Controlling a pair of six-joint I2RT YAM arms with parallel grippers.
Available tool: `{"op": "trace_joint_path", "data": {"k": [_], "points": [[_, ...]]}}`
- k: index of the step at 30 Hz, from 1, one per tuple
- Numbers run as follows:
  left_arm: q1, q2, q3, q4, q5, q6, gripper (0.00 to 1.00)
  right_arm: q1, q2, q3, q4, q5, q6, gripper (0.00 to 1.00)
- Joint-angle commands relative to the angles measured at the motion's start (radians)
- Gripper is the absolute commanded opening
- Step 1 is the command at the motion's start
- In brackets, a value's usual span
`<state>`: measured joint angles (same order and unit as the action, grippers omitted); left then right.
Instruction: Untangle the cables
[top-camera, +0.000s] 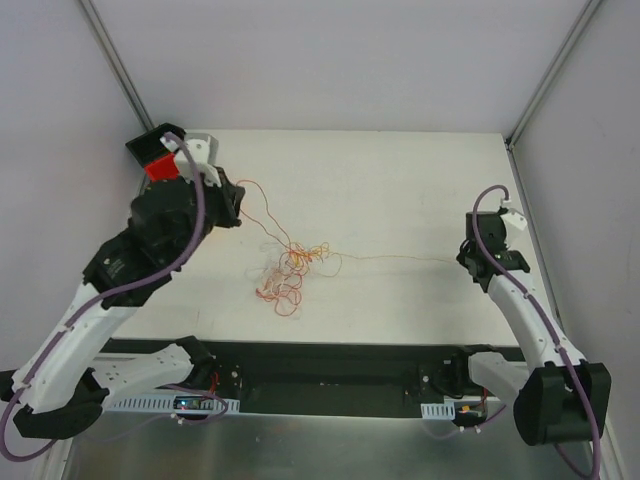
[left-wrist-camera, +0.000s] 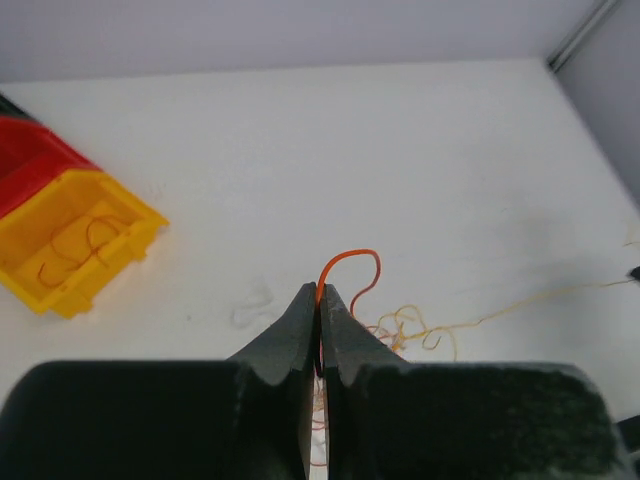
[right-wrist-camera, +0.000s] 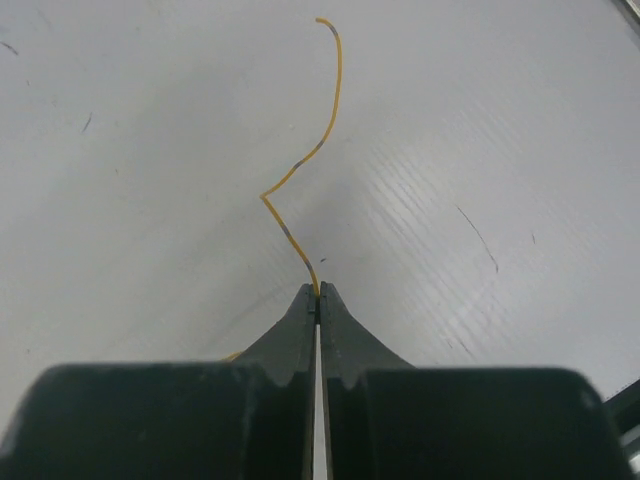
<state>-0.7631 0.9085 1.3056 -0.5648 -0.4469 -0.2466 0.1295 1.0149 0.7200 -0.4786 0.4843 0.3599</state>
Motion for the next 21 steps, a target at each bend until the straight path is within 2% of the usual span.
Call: {"op": "trace_joint_path", "data": {"k": [1, 2, 3, 4, 5, 6, 7, 9, 10, 12, 15, 18, 21], "points": [[0.021, 0.039, 0.277, 0.013, 0.221, -0.023, 0.00, -0.016, 0.048, 0.036, 0.085, -0.198, -0.154, 0.01], [0.021, 0.073, 0.337, 0.013, 0.294, -0.037, 0.00, -0.016, 0.066, 0.042, 0.116, -0.325, -0.204, 0.01], [0.021, 0.105, 0.403, 0.011, 0.356, -0.061, 0.00, 0.007, 0.077, 0.048, 0.127, -0.382, -0.225, 0.06], [0.019, 0.134, 0.425, 0.011, 0.394, -0.088, 0.00, 0.053, 0.085, 0.056, 0.141, -0.432, -0.249, 0.21], [0.019, 0.165, 0.463, 0.011, 0.430, -0.100, 0.00, 0.082, 0.085, 0.064, 0.158, -0.526, -0.281, 0.41], [0.019, 0.193, 0.498, 0.011, 0.445, -0.111, 0.00, 0.110, 0.070, 0.071, 0.164, -0.583, -0.309, 0.56], [0.019, 0.219, 0.514, 0.011, 0.476, -0.123, 0.00, 0.148, 0.054, 0.070, 0.191, -0.625, -0.318, 0.67], [0.019, 0.257, 0.544, 0.013, 0.499, -0.148, 0.00, 0.240, -0.047, 0.065, 0.274, -0.696, -0.348, 0.81], [0.021, 0.276, 0.555, 0.013, 0.513, -0.154, 0.00, 0.293, -0.071, 0.076, 0.309, -0.720, -0.346, 0.85], [0.019, 0.299, 0.563, 0.019, 0.516, -0.161, 0.00, 0.381, -0.085, 0.108, 0.411, -0.829, -0.332, 0.86], [0.021, 0.323, 0.572, 0.031, 0.513, -0.174, 0.00, 0.507, -0.038, 0.156, 0.544, -0.854, -0.268, 0.86], [0.019, 0.349, 0.590, 0.040, 0.522, -0.186, 0.00, 0.619, 0.033, 0.196, 0.629, -0.782, -0.202, 0.86], [0.021, 0.366, 0.609, 0.045, 0.545, -0.197, 0.00, 0.714, 0.115, 0.260, 0.649, -0.637, -0.171, 0.86]]}}
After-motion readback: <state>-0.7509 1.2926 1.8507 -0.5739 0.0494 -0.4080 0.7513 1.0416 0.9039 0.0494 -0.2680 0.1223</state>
